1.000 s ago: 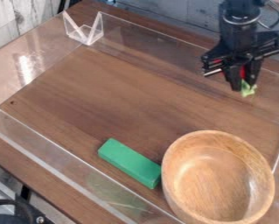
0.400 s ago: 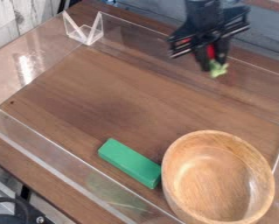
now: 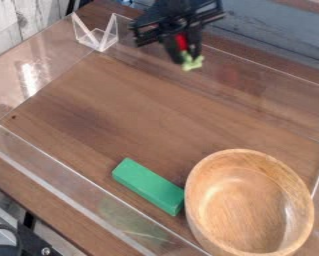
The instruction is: Move the red object to the left side of the table
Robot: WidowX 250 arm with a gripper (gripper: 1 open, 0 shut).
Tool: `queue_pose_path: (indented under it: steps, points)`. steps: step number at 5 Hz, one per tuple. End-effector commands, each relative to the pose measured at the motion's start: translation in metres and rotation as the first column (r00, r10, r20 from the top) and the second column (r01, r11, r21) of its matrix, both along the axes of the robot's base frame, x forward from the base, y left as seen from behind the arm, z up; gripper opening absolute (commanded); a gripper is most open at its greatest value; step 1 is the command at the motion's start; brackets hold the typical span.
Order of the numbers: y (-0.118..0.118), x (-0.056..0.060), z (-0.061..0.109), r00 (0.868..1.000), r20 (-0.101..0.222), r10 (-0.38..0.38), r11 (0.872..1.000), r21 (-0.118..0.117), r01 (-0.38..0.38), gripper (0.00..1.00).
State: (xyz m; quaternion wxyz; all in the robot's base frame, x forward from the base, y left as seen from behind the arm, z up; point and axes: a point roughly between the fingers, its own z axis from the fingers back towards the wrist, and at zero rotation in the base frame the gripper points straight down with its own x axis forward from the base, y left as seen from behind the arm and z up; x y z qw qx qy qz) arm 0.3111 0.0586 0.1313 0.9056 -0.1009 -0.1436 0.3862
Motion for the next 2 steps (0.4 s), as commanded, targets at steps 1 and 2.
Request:
queue_pose_path:
  steps: [1,2]
  points:
    - [0.024,-0.012,0.013,0.998,0.059,-0.037,0.997,0.07,0.033,0.0]
    - [0.045,-0.021,0.007,0.995,0.062,-0.072,0.992,0.112,0.065,0.0]
